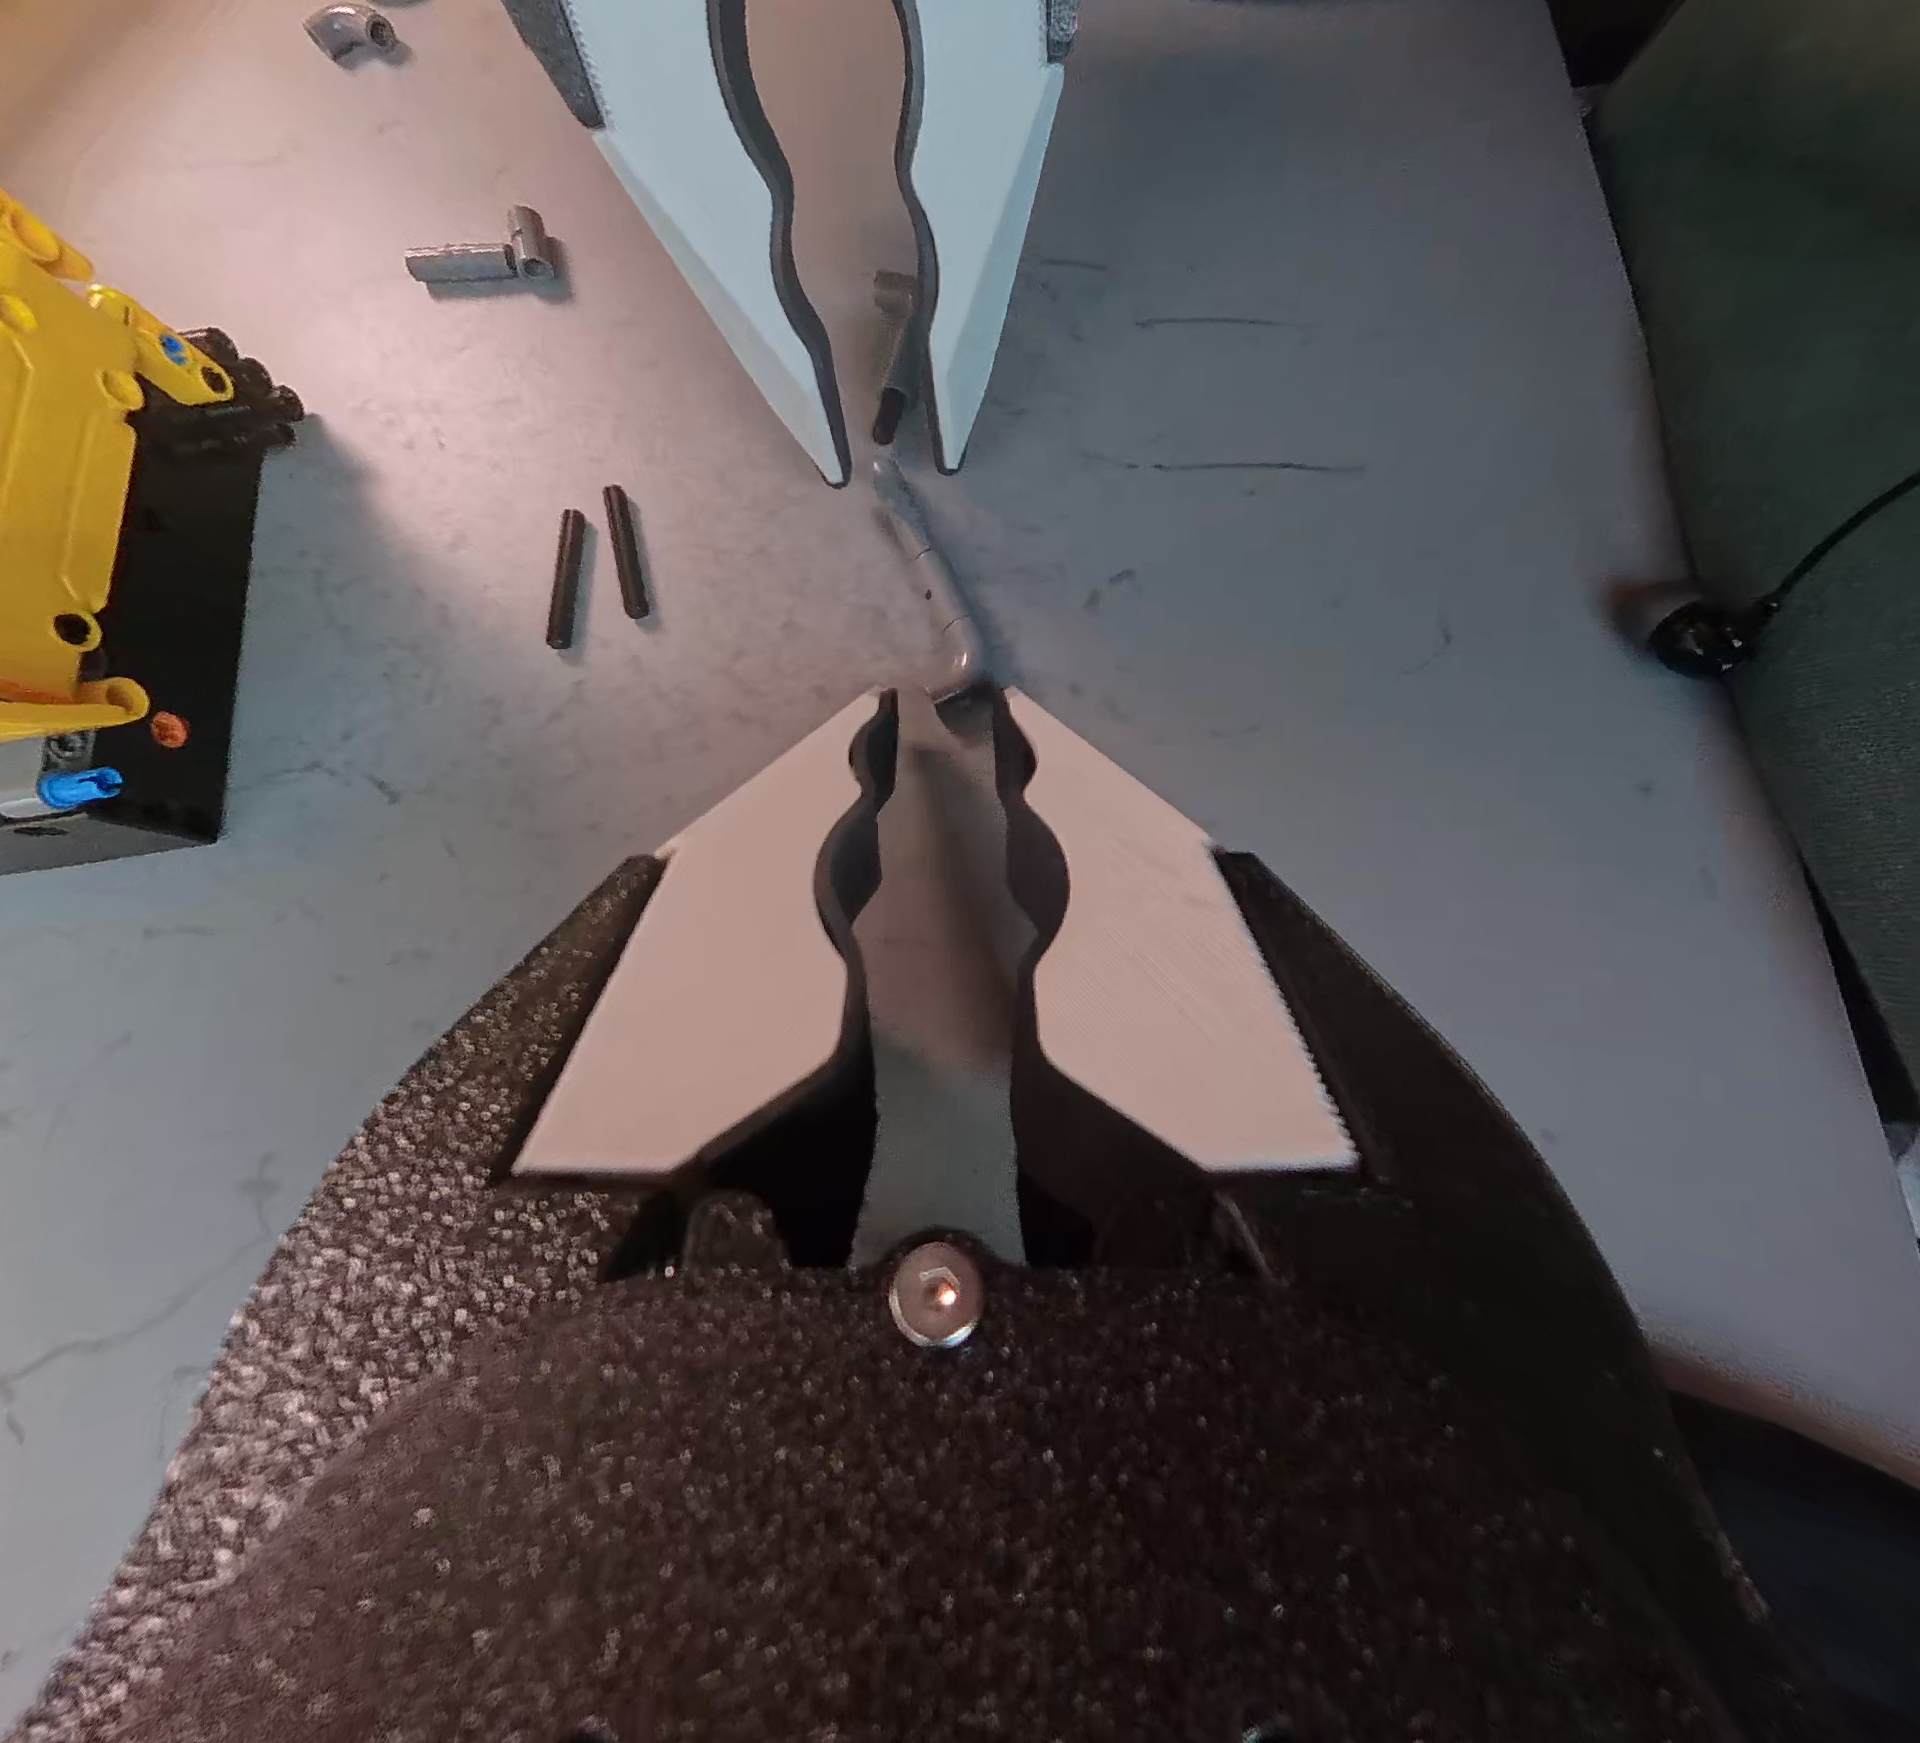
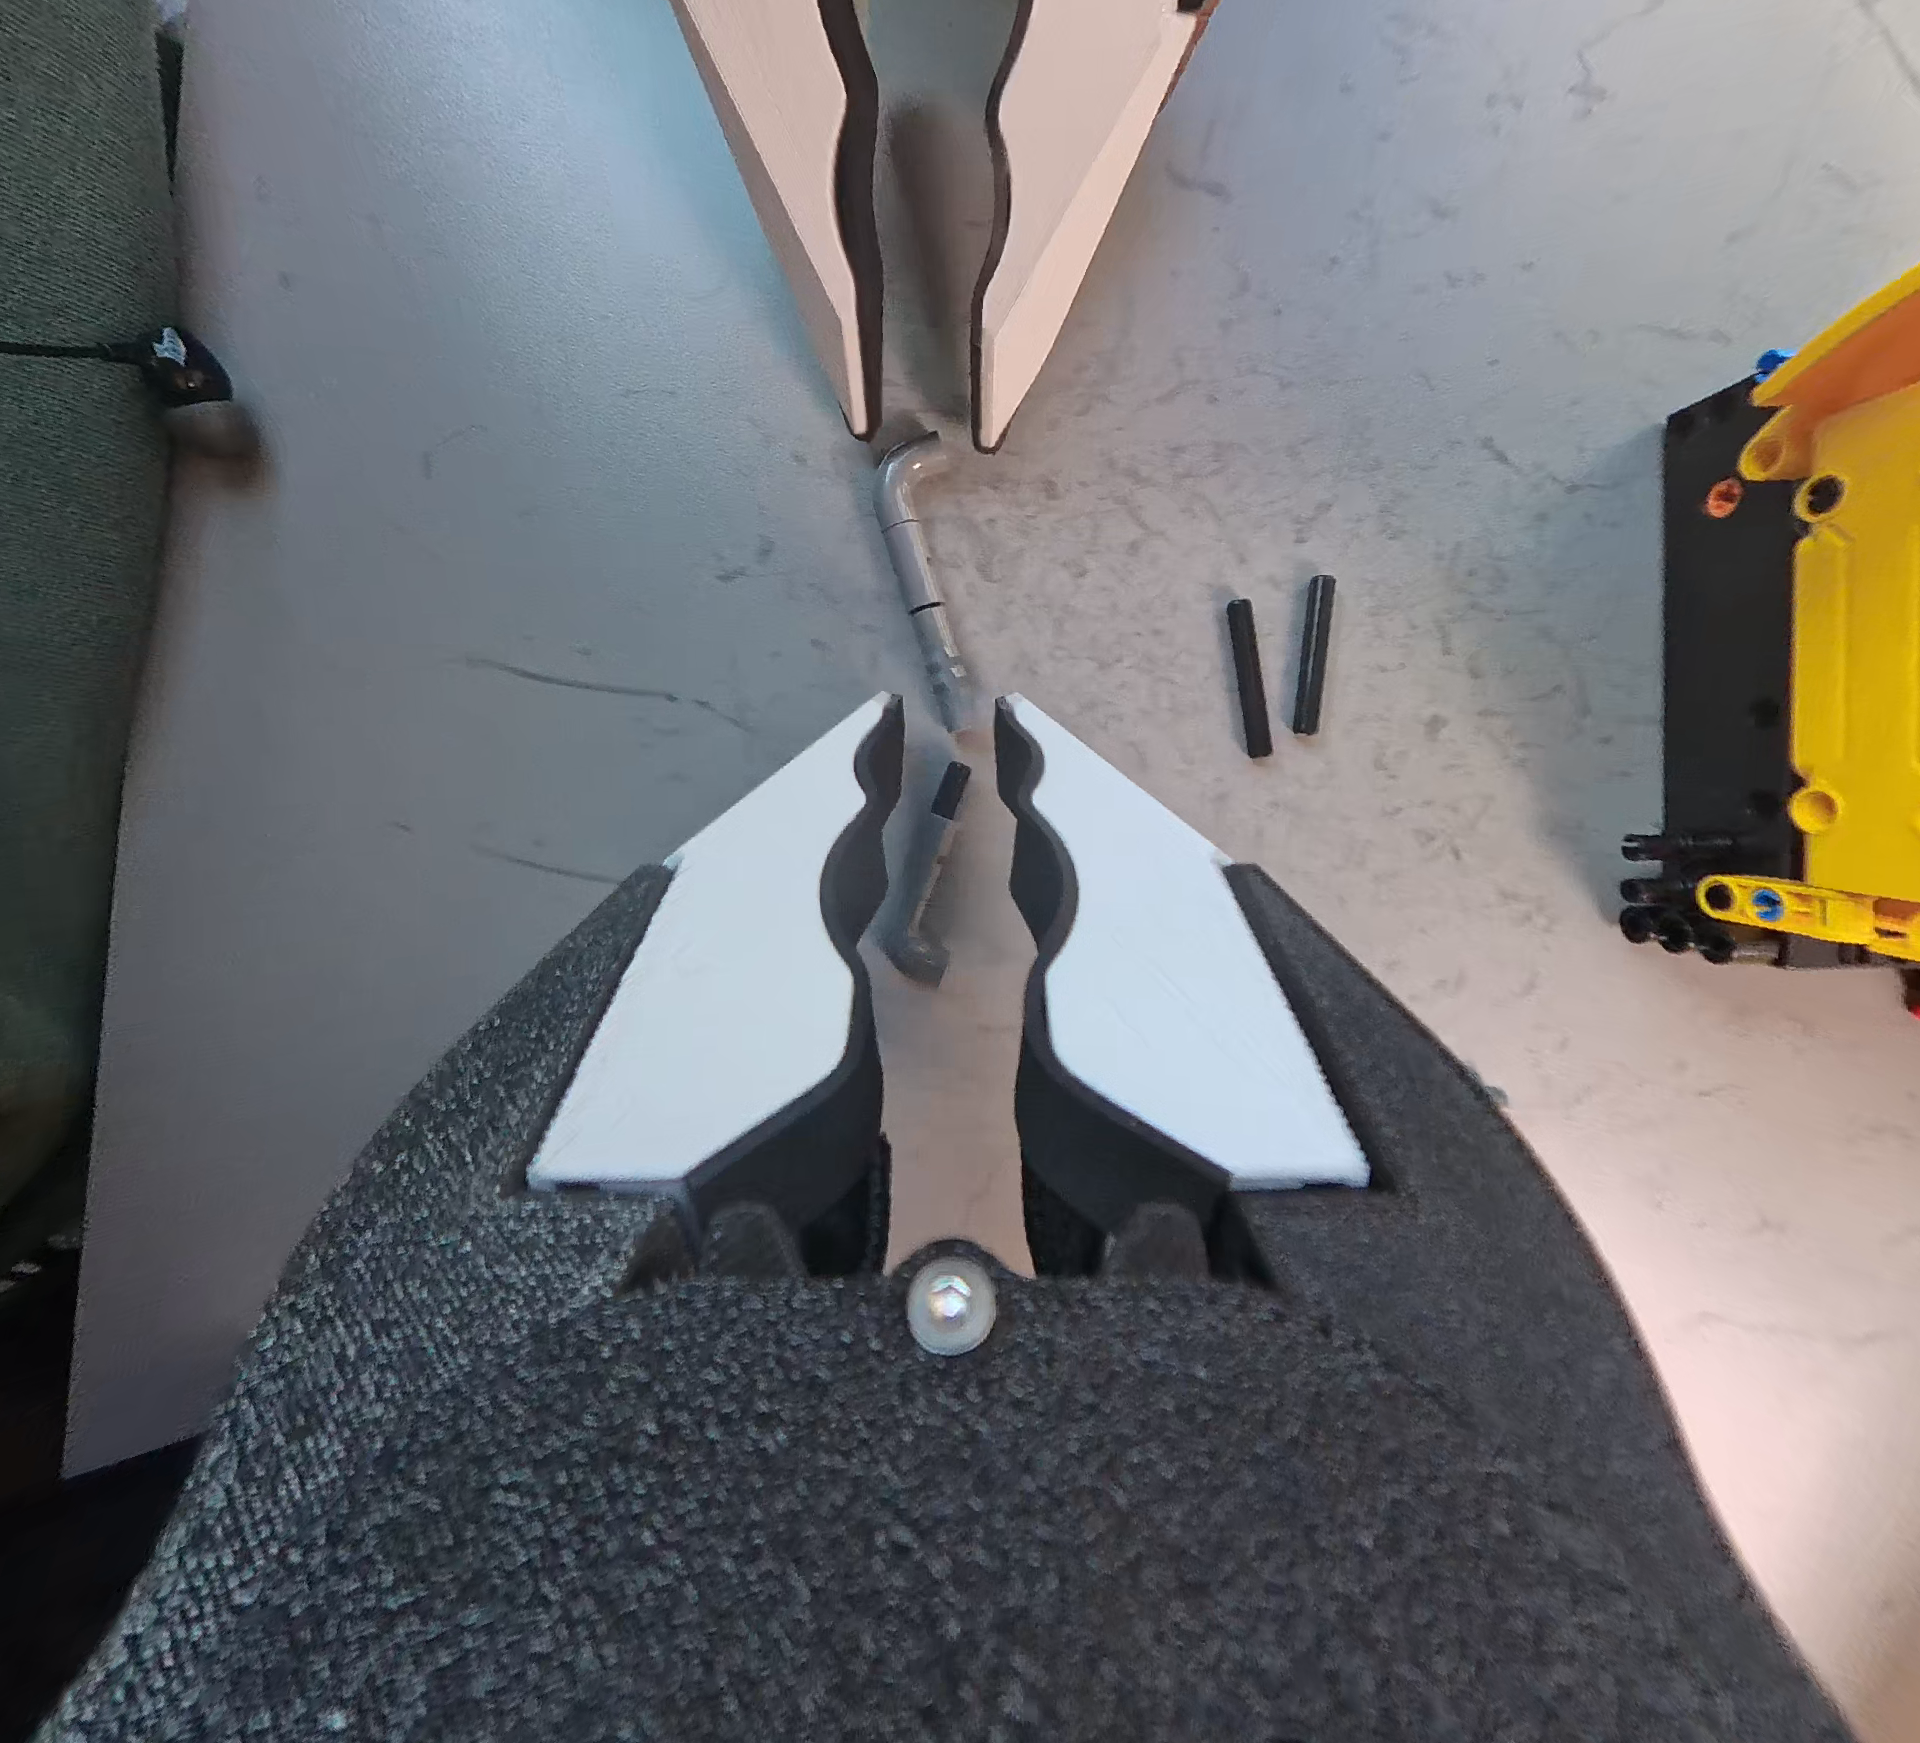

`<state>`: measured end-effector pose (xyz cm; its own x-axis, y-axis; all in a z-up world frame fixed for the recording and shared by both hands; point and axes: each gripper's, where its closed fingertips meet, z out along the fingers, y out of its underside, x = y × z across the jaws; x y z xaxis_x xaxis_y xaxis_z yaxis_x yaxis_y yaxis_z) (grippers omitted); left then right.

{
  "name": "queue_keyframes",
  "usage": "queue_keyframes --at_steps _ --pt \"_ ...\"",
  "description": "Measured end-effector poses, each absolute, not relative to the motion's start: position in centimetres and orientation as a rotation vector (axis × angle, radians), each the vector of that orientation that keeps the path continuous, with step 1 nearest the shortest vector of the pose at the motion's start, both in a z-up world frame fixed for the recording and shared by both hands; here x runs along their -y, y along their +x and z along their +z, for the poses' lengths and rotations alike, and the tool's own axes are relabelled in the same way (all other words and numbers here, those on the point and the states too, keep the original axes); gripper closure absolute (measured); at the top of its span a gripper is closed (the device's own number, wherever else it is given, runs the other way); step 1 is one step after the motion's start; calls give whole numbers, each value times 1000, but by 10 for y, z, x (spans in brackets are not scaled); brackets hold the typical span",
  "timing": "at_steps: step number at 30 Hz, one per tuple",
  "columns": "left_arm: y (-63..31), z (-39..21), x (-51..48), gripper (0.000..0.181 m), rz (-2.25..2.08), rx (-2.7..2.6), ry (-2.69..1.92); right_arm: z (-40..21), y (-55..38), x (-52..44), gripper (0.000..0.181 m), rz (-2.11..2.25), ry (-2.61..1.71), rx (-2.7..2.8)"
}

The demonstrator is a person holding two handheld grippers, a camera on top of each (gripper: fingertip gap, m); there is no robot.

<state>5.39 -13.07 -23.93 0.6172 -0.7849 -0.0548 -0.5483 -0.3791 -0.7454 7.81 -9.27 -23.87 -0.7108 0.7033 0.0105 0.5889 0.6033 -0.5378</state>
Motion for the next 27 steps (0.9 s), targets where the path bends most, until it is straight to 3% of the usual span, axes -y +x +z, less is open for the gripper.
queue_keyframes --at_steps 5,7,27 --pt "58 -237 129 167 -411 -1049 -2069 -242 79 92 165 782 -1009 2676" --pt "59 -241 128 170 -397 -1068 -2085 -244 79 93 174 805 -984 2693" --pt "60 -242 126 171 -451 -1085 -2105 -243 78 98 179 764 -948 2683"
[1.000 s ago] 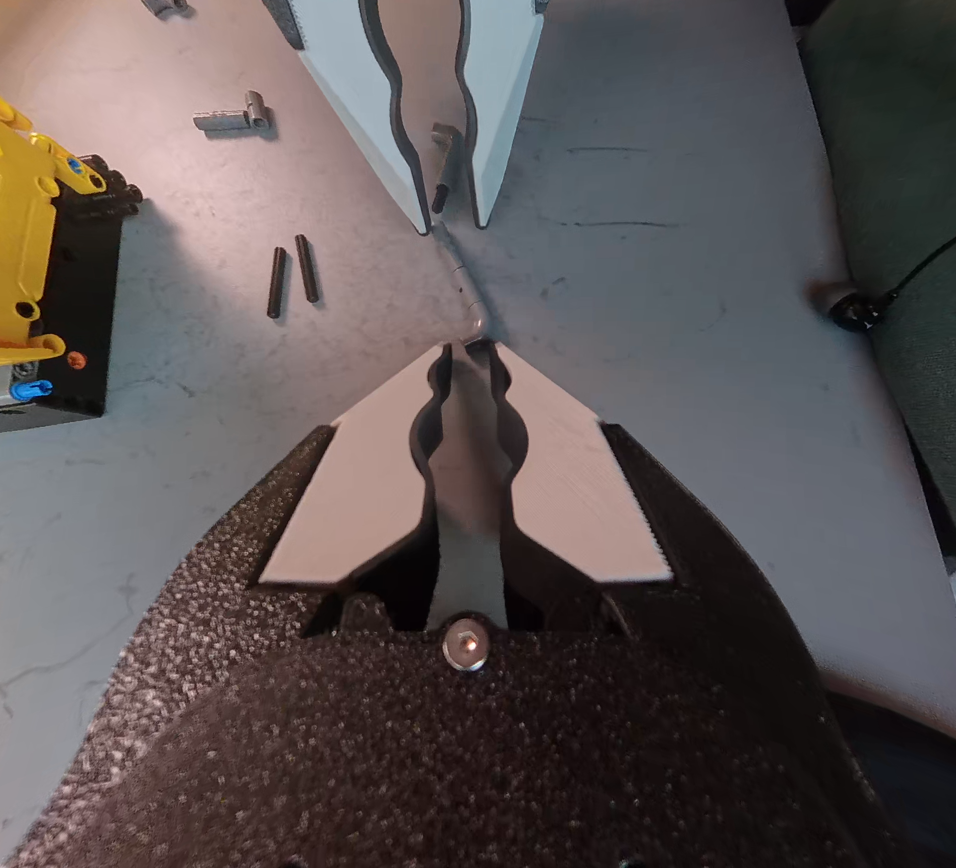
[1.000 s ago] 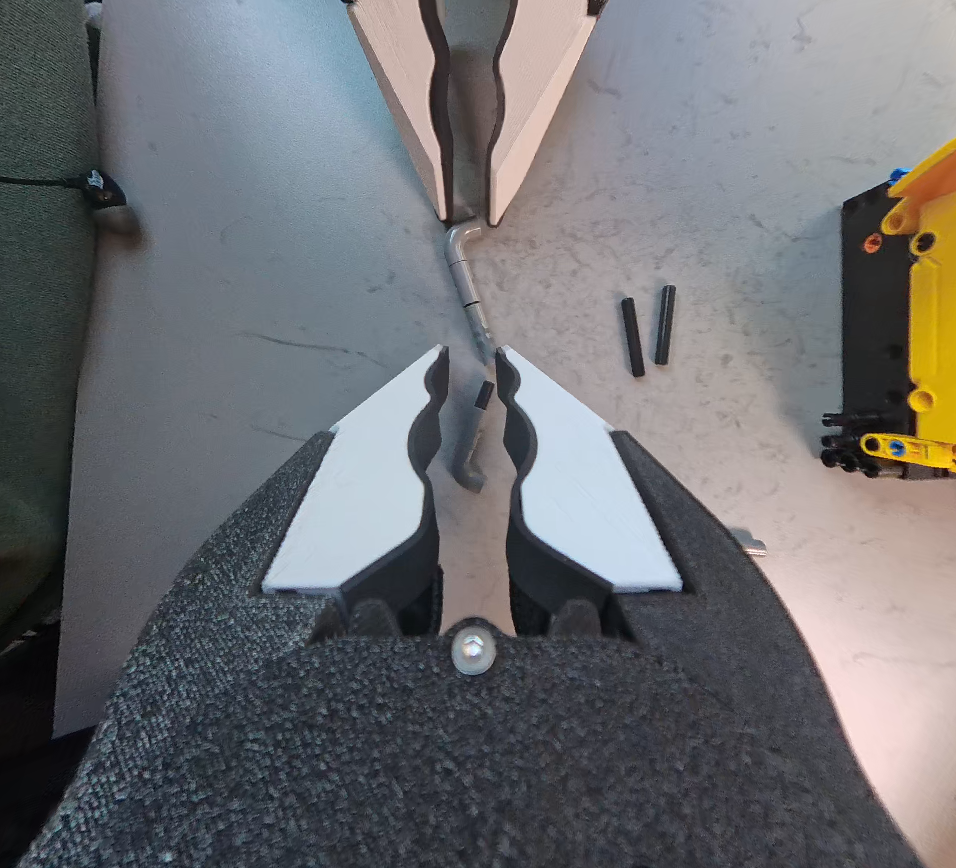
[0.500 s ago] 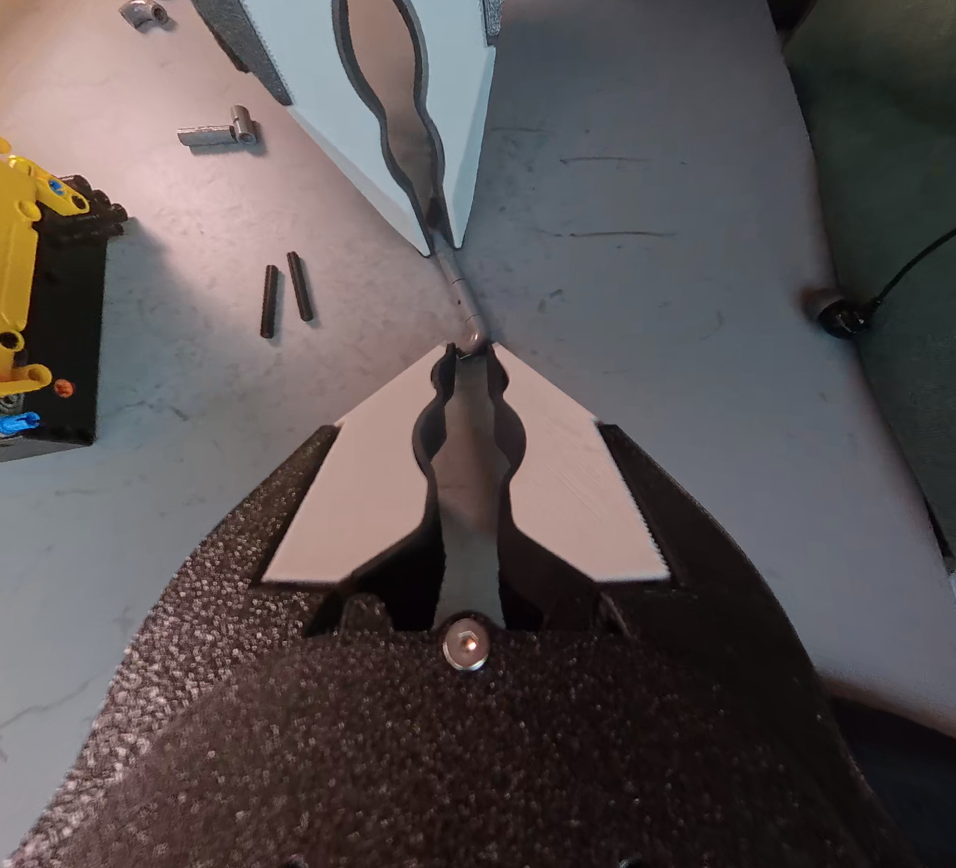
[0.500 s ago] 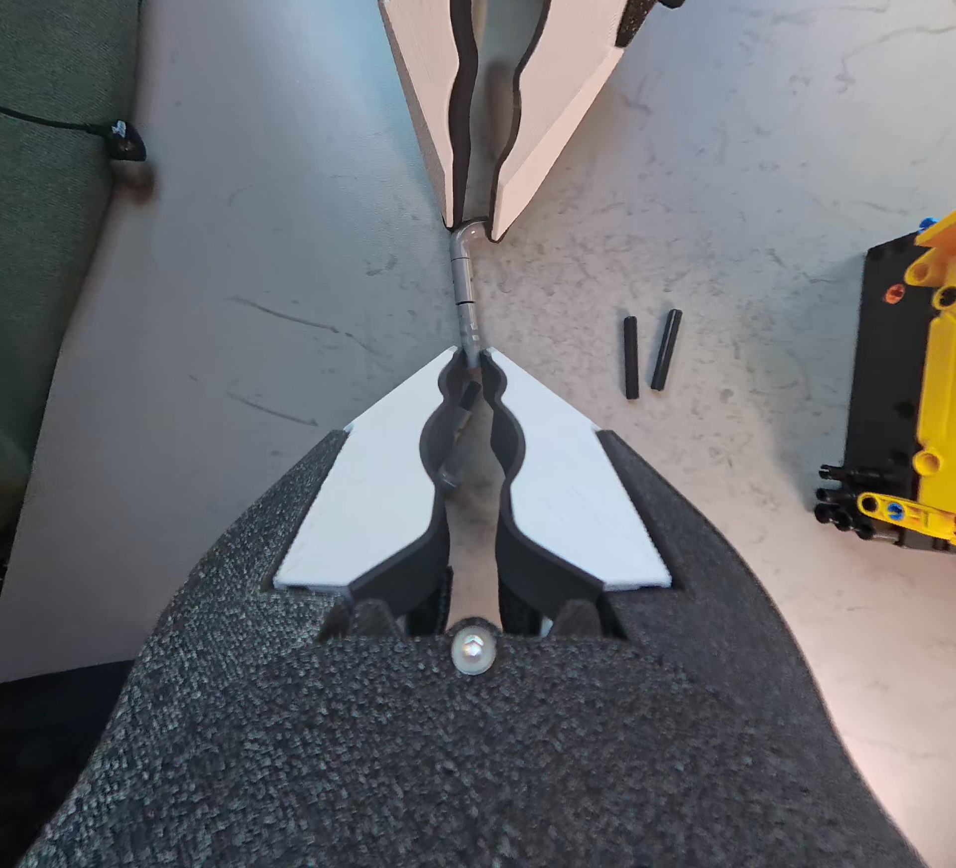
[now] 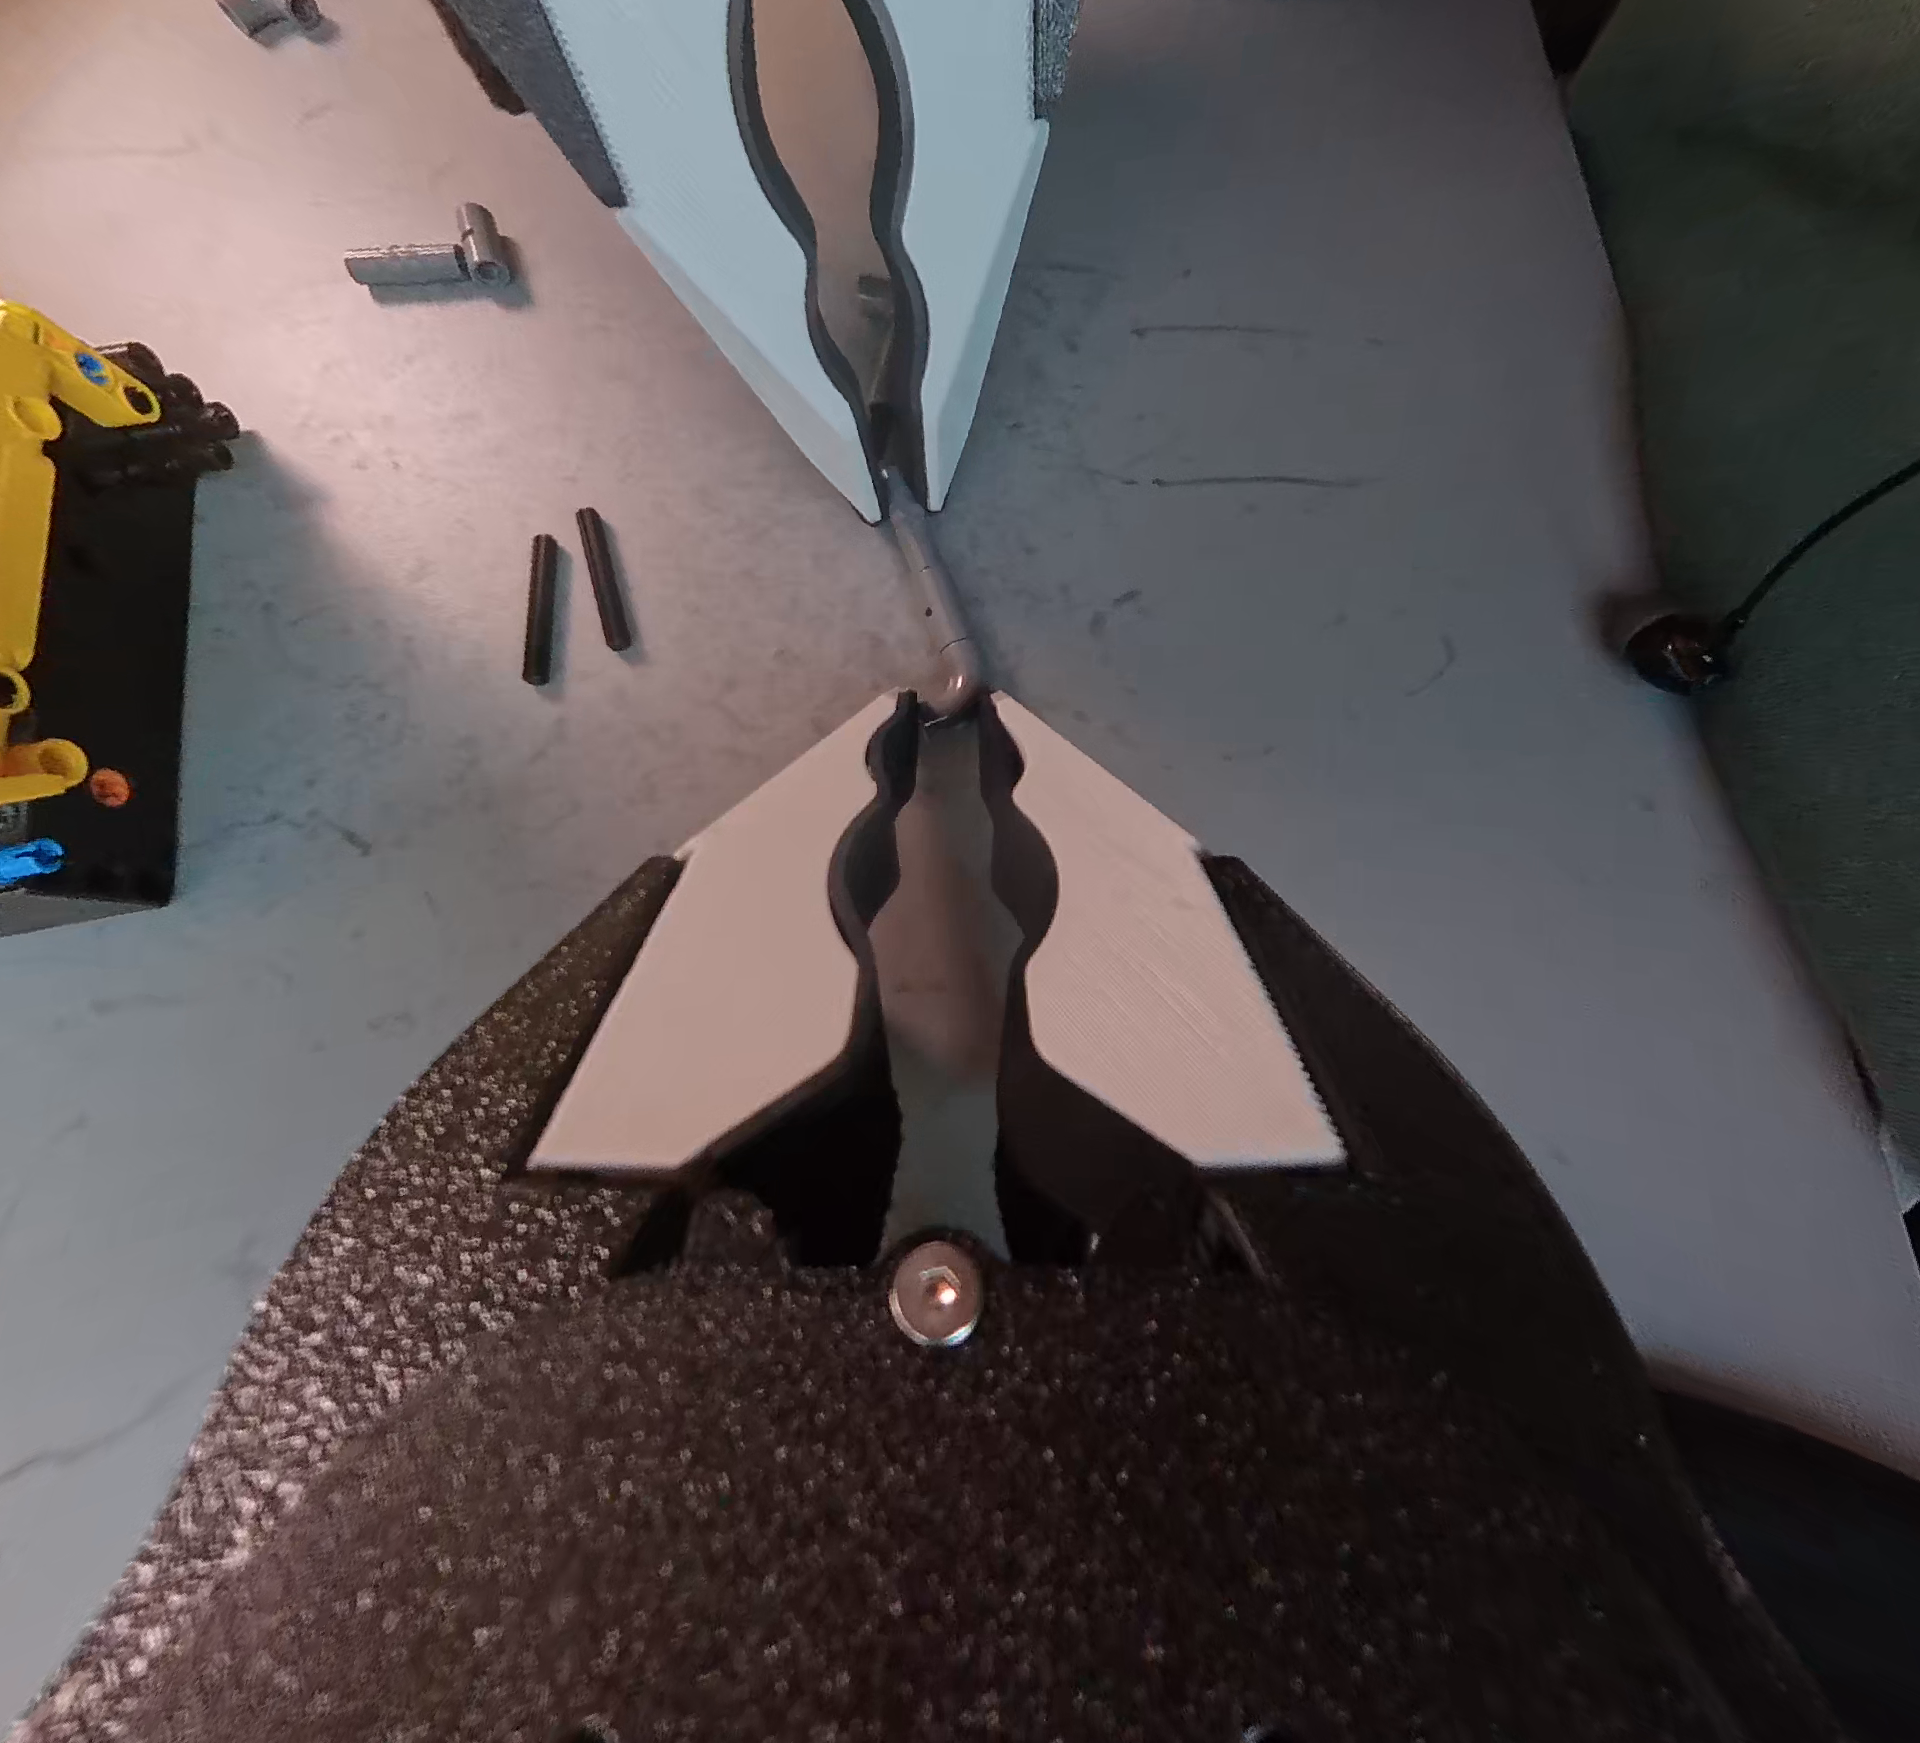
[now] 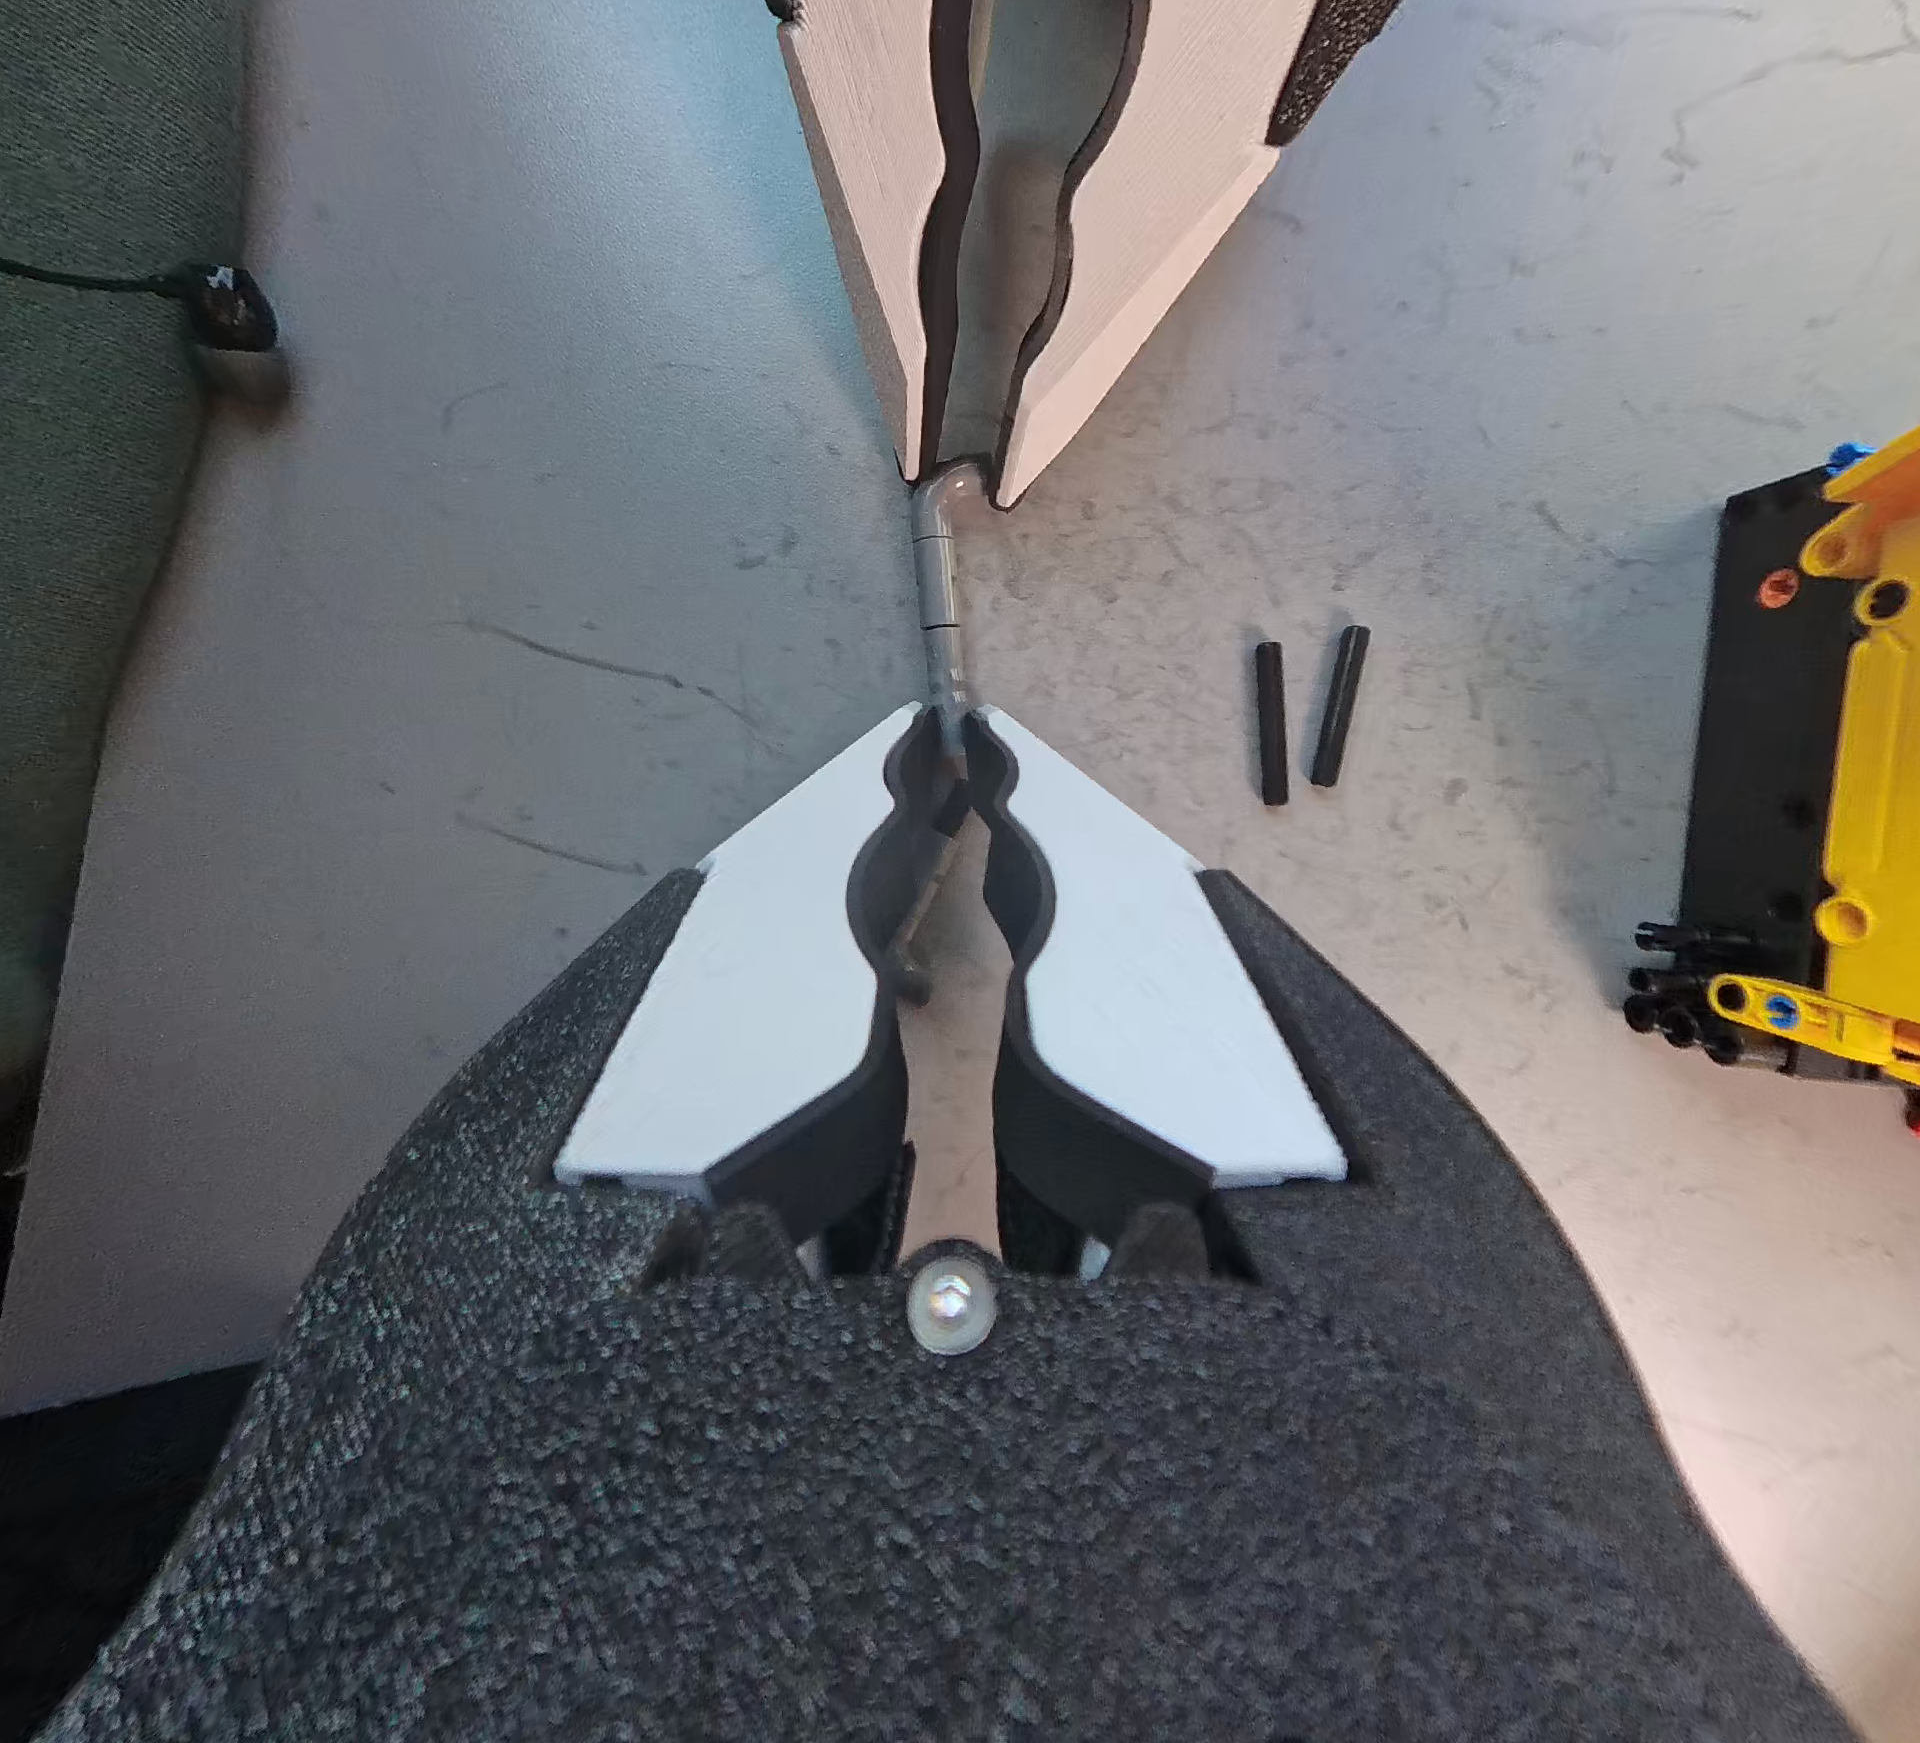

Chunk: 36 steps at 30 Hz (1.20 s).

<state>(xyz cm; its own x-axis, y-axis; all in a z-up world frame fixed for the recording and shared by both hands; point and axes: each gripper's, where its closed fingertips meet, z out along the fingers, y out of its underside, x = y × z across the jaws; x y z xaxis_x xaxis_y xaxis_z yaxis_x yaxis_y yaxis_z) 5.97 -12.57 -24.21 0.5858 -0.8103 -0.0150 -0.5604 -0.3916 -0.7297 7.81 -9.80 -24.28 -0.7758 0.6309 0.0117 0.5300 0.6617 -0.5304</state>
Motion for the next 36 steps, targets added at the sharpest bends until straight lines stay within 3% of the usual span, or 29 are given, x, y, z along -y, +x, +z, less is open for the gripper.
queue_keyframes --at_steps 25,36 --pt "47 -242 127 170 -418 -1068 -2098 -242 75 104 174 826 -1030 2543" --pt "59 -234 122 162 -391 -1054 -2053 -228 100 78 156 852 -1167 2349"
